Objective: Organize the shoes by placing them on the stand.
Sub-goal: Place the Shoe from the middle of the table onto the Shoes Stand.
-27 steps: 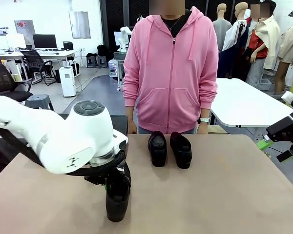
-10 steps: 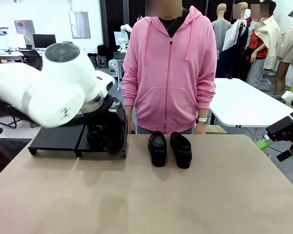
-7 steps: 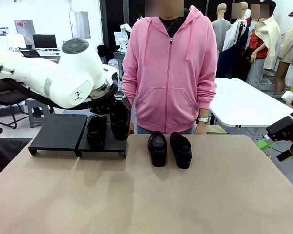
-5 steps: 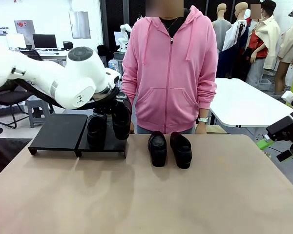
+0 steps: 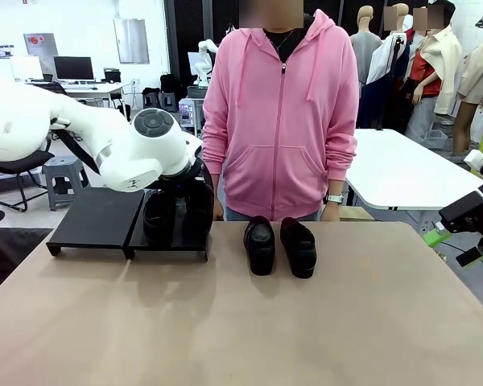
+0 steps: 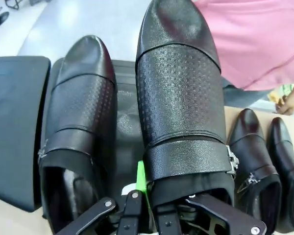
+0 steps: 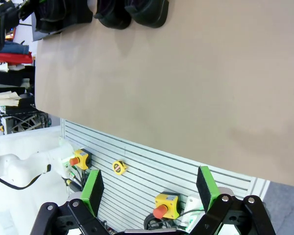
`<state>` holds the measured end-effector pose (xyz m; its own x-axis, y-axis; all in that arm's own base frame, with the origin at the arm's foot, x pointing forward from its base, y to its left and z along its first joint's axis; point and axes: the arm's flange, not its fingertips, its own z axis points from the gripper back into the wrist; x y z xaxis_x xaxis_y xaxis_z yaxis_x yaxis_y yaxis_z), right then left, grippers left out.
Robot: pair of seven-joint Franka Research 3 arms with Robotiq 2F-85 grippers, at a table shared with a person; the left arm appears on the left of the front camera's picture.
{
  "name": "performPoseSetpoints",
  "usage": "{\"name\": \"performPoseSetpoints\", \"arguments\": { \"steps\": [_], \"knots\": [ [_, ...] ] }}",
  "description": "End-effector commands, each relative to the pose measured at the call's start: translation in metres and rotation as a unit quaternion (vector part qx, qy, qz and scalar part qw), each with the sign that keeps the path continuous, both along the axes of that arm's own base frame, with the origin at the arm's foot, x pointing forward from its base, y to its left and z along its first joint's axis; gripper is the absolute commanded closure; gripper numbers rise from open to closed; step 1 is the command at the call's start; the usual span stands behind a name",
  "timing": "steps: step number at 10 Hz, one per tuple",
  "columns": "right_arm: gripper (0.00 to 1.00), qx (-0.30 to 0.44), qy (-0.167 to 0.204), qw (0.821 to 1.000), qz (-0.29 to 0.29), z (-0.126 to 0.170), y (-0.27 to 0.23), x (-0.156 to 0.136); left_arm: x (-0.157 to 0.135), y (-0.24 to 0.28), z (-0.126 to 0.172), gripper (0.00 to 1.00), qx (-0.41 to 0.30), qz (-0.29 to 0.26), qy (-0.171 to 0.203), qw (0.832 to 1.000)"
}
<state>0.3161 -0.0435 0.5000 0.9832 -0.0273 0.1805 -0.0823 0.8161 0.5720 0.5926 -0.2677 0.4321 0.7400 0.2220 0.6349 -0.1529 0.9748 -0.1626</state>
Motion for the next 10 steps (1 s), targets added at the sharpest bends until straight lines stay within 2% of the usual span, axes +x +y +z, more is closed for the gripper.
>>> {"name": "performPoseSetpoints", "arguments": {
  "steps": [1, 10],
  "knots": [
    [0.0, 0.011, -0.001, 1.0, 0.002, 0.003, 0.001, 0.003, 0.006, -0.008, -0.01, 1.0, 0.002, 0.015, -0.005, 1.0],
    [0.0, 0.011, -0.001, 1.0, 0.002, 0.003, 0.001, 0.003, 0.002, 0.012, -0.009, 0.98, 0.024, 0.035, 0.006, 0.999]
  ]
}}
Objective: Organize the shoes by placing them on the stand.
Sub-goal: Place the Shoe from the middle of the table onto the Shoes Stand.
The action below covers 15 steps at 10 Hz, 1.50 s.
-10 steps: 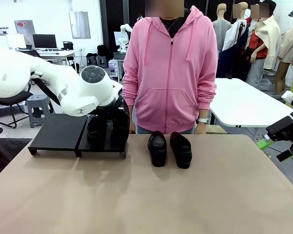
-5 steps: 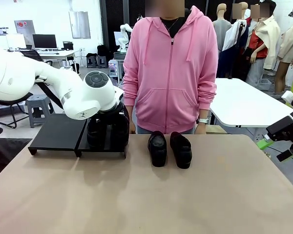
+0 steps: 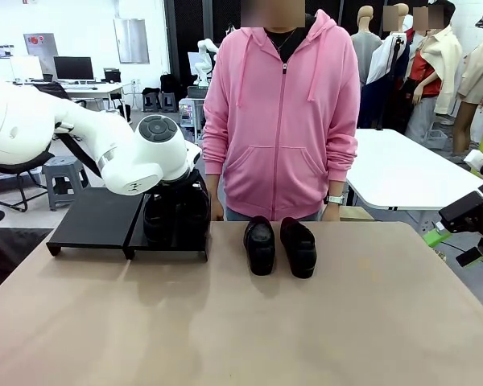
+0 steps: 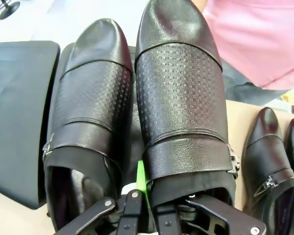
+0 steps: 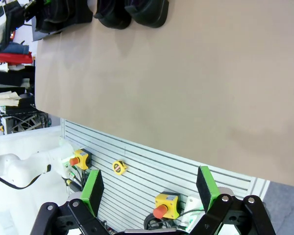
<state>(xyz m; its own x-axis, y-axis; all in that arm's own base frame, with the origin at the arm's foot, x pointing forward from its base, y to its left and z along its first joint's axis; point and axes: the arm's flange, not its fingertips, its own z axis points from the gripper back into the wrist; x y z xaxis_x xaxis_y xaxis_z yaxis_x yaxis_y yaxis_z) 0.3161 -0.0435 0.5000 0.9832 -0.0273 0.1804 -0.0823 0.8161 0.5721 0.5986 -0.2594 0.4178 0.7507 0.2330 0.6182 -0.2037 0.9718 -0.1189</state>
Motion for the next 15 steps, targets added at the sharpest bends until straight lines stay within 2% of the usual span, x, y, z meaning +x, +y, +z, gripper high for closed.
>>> {"name": "performPoseSetpoints", "arguments": {
  "steps": [1, 2, 4, 6, 7, 9, 10, 11, 12, 13, 14, 15],
  "knots": [
    [0.0, 0.011, -0.001, 1.0, 0.002, 0.003, 0.001, 0.003, -0.004, 0.005, 0.006, 0.39, 0.003, 0.013, -0.01, 1.0],
    [0.0, 0.011, -0.001, 1.0, 0.002, 0.003, 0.001, 0.003, -0.006, 0.005, 0.006, 0.0, 0.004, 0.014, -0.013, 1.0],
    [0.0, 0.011, -0.001, 1.0, 0.002, 0.003, 0.001, 0.003, -0.011, 0.005, 0.011, 0.0, 0.0, 0.013, -0.023, 1.0],
    [0.0, 0.011, -0.001, 1.0, 0.002, 0.003, 0.001, 0.003, -0.032, 0.009, 0.03, 0.0, -0.008, 0.001, -0.039, 0.999],
    [0.0, 0.011, -0.001, 1.0, 0.002, 0.003, 0.001, 0.003, -0.055, 0.013, 0.046, 0.0, 0.001, 0.004, -0.043, 0.999],
    [0.0, 0.011, -0.001, 1.0, 0.002, 0.003, 0.001, 0.003, -0.121, 0.028, 0.087, 0.0, 0.003, -0.026, 0.002, 1.0],
    [0.0, 0.011, -0.001, 1.0, 0.002, 0.003, 0.001, 0.003, -0.155, 0.039, 0.101, 0.0, -0.011, -0.067, 0.044, 0.997],
    [0.0, 0.011, -0.001, 1.0, 0.002, 0.003, 0.001, 0.003, -0.191, 0.055, 0.112, 0.0, -0.043, -0.14, 0.071, 0.987],
    [0.0, 0.011, -0.001, 1.0, 0.002, 0.003, 0.001, 0.003, -0.224, 0.074, 0.117, 0.0, -0.102, -0.172, 0.093, 0.975],
    [0.0, 0.011, -0.001, 1.0, 0.002, 0.003, 0.001, 0.003, -0.258, 0.099, 0.115, 0.0, -0.113, -0.23, 0.112, 0.96],
    [0.0, 0.011, -0.001, 1.0, 0.002, 0.003, 0.001, 0.003, -0.278, 0.125, 0.112, 0.0, -0.117, -0.258, 0.109, 0.953],
    [0.0, 0.011, -0.001, 1.0, 0.002, 0.003, 0.001, 0.003, -0.286, 0.153, 0.109, 0.0, -0.142, -0.285, 0.113, 0.941]
  ]
}}
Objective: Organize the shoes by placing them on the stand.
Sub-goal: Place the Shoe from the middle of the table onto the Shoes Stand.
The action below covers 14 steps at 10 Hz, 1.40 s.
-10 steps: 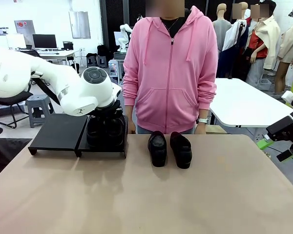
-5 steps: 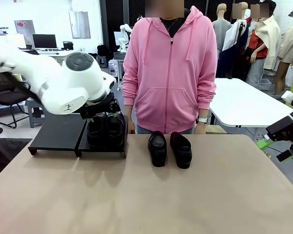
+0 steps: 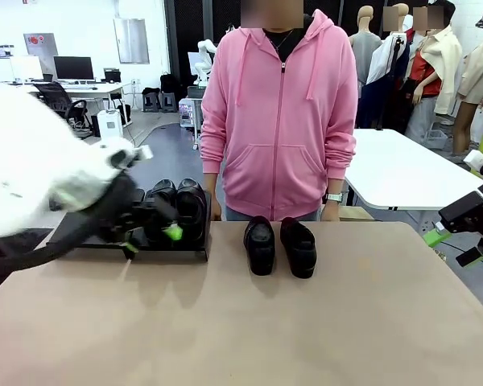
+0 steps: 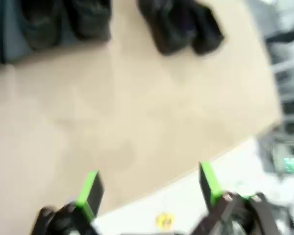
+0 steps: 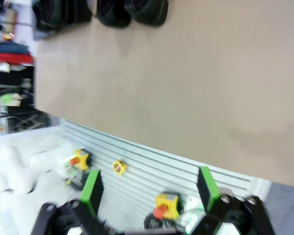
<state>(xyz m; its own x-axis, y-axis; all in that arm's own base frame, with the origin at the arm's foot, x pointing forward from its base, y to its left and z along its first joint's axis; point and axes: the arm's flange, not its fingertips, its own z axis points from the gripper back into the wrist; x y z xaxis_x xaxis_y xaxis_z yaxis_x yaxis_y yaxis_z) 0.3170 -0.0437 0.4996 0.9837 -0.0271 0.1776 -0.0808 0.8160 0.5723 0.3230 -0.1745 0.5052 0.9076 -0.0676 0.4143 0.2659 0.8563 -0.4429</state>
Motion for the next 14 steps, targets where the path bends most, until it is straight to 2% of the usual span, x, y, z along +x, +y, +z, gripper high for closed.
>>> {"name": "performPoseSetpoints", "arguments": {
  "steps": [1, 3, 4, 5, 6, 7, 8, 9, 14],
  "knots": [
    [0.0, 0.011, -0.002, 1.0, 0.002, 0.003, 0.001, 0.002, -0.009, 0.096, 0.019, 0.0, -0.007, -0.03, 0.026, 0.999],
    [0.0, 0.011, -0.002, 1.0, 0.002, 0.003, 0.001, 0.002, 0.0, 0.147, 0.01, 0.0, -0.084, -0.13, 0.038, 0.987],
    [0.0, 0.011, -0.002, 1.0, 0.002, 0.003, 0.001, 0.002, 0.005, 0.163, 0.001, 0.0, -0.122, -0.164, 0.051, 0.977],
    [0.0, 0.011, -0.002, 1.0, 0.002, 0.003, 0.001, 0.002, 0.011, 0.177, -0.011, 0.0, -0.161, -0.168, 0.063, 0.971],
    [0.0, 0.011, -0.002, 1.0, 0.002, 0.003, 0.001, 0.002, 0.015, 0.187, -0.022, 0.0, -0.214, -0.153, 0.065, 0.962],
    [0.0, 0.011, -0.002, 1.0, 0.002, 0.003, 0.001, 0.002, 0.017, 0.201, -0.034, 0.0, -0.3, -0.102, 0.053, 0.947],
    [0.0, 0.011, -0.002, 1.0, 0.002, 0.003, 0.001, 0.002, 0.02, 0.204, -0.039, 0.0, -0.34, 0.009, 0.038, 0.939],
    [0.0, 0.011, -0.002, 1.0, 0.002, 0.003, 0.001, 0.002, 0.004, 0.198, -0.03, 0.0, -0.232, -0.136, 0.049, 0.962],
    [0.0, 0.011, -0.002, 1.0, 0.002, 0.003, 0.001, 0.002, 0.004, 0.198, -0.03, 0.0, -0.232, -0.136, 0.049, 0.962]
  ]
}}
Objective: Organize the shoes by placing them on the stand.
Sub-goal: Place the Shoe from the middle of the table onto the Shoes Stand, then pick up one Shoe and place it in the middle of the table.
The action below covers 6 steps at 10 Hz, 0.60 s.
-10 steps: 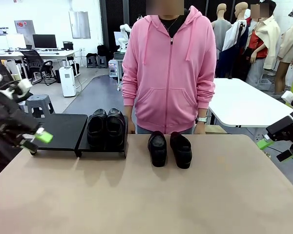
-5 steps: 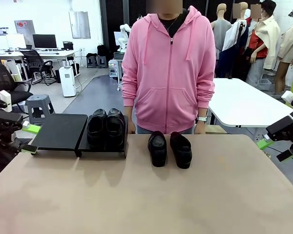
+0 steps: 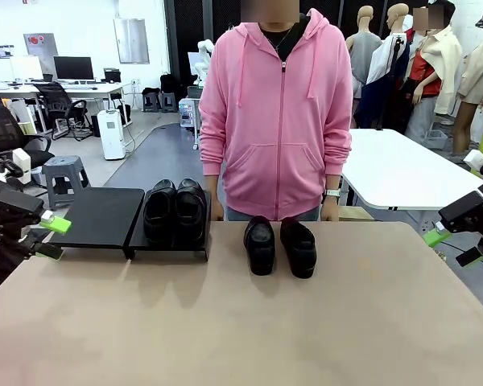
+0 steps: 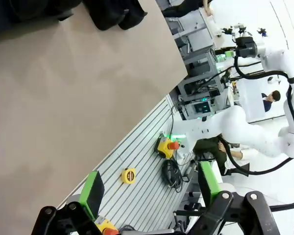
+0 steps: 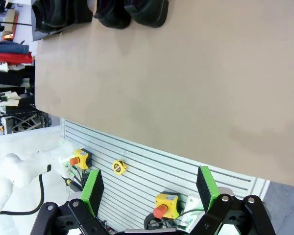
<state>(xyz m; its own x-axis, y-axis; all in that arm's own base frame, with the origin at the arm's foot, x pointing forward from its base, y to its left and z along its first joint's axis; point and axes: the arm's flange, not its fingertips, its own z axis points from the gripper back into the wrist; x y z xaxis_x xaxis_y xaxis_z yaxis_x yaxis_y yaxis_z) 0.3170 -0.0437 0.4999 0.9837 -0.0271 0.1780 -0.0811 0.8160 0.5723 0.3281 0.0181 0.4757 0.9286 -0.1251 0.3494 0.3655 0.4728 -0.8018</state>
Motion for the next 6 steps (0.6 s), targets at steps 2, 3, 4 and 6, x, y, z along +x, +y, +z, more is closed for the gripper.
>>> {"name": "performPoseSetpoints", "arguments": {
  "steps": [2, 3, 4, 6],
  "knots": [
    [0.0, 0.011, -0.002, 1.0, 0.002, 0.0031, 0.001, 0.0021, -0.0007, 0.0052, -0.0005, 0.0, -0.002, -0.007, -0.011, 1.0],
    [0.0, 0.011, -0.002, 1.0, 0.002, 0.0031, 0.001, 0.0021, -0.0007, 0.0052, -0.0005, 0.0, -0.002, -0.007, -0.011, 1.0],
    [0.0, 0.011, -0.002, 1.0, 0.002, 0.0031, 0.001, 0.0021, -0.0007, 0.0052, -0.0005, 0.0, -0.002, -0.007, -0.011, 1.0],
    [0.0, 0.011, -0.002, 1.0, 0.002, 0.0031, 0.001, 0.0021, -0.0007, 0.0052, -0.0005, 0.0, -0.002, -0.007, -0.011, 1.0]
  ]
}}
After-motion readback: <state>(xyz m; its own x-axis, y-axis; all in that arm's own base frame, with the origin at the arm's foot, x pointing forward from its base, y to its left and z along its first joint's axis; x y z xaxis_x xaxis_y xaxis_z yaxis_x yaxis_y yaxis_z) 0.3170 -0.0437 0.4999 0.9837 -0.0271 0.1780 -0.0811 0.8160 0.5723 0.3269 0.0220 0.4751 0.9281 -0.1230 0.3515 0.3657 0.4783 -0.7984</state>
